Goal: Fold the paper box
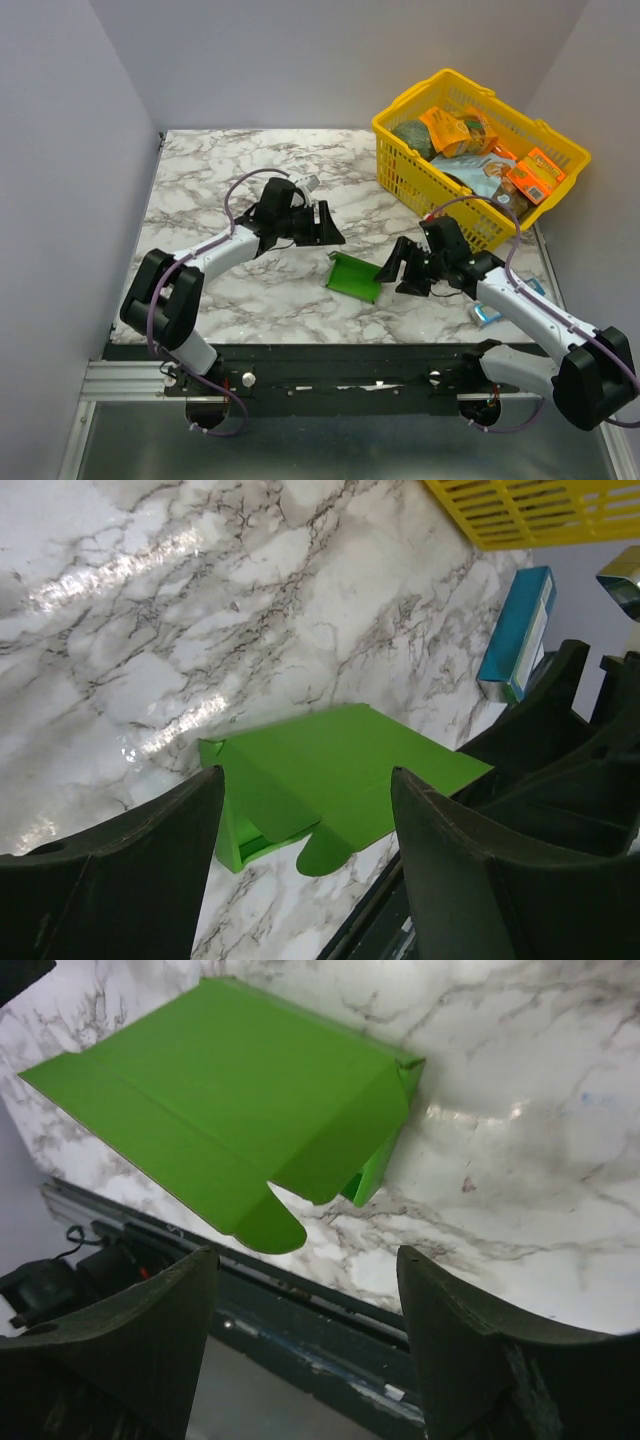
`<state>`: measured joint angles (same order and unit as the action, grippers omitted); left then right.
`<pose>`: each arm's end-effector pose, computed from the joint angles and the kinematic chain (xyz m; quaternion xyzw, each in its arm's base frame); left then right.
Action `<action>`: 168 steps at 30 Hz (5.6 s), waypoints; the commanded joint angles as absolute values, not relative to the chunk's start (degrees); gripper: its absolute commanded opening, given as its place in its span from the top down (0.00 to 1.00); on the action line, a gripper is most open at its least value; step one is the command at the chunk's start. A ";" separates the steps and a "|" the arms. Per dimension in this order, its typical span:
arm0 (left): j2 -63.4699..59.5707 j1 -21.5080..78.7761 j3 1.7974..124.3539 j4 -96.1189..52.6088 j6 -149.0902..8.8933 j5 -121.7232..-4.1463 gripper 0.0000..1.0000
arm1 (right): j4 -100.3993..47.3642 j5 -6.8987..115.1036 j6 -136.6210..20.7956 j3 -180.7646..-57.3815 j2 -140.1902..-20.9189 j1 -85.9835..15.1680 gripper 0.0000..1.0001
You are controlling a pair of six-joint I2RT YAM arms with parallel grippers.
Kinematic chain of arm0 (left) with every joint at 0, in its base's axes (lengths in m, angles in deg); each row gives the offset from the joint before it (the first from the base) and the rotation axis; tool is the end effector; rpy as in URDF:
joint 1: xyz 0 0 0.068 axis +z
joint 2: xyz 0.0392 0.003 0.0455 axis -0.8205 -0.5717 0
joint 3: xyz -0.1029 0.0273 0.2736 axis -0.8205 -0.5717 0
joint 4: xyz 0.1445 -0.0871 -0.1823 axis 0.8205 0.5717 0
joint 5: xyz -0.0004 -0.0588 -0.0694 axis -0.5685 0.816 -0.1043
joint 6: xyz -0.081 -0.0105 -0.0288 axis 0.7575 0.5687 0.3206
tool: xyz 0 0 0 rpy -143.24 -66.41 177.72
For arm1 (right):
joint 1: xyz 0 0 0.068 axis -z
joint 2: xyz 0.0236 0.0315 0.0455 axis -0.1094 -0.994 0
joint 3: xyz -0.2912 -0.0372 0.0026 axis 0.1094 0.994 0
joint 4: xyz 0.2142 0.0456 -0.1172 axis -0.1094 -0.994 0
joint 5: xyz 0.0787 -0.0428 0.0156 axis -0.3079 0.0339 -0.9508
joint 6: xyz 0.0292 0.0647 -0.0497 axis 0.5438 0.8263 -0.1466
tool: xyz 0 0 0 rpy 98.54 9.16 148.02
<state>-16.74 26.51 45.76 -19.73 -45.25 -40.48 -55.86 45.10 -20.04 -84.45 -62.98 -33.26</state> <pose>0.2958 -0.2061 0.2335 0.0632 0.8626 -0.4367 0.2473 0.1852 0.1188 0.2191 0.0981 0.9328 0.2976 0.1781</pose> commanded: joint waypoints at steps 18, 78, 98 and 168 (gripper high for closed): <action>-19.79 24.37 47.68 -14.73 -48.19 -35.25 0.30 | -46.76 38.01 -12.61 -81.05 -57.13 -23.43 0.20; -15.58 23.67 48.56 -1.19 -54.43 -41.58 0.23 | -36.12 39.33 -13.40 -80.36 -69.61 -26.67 0.31; -15.05 23.49 44.87 -5.85 -49.60 -38.42 0.33 | -32.16 37.57 -9.36 -75.79 -71.72 -31.94 0.37; -5.03 21.65 34.94 -11.30 -41.78 -37.53 0.30 | -21.70 40.47 11.91 -64.53 -64.77 -40.20 0.35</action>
<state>-6.77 22.49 36.07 -8.56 -43.66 -40.04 -25.02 41.10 10.32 -65.18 -64.01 -39.34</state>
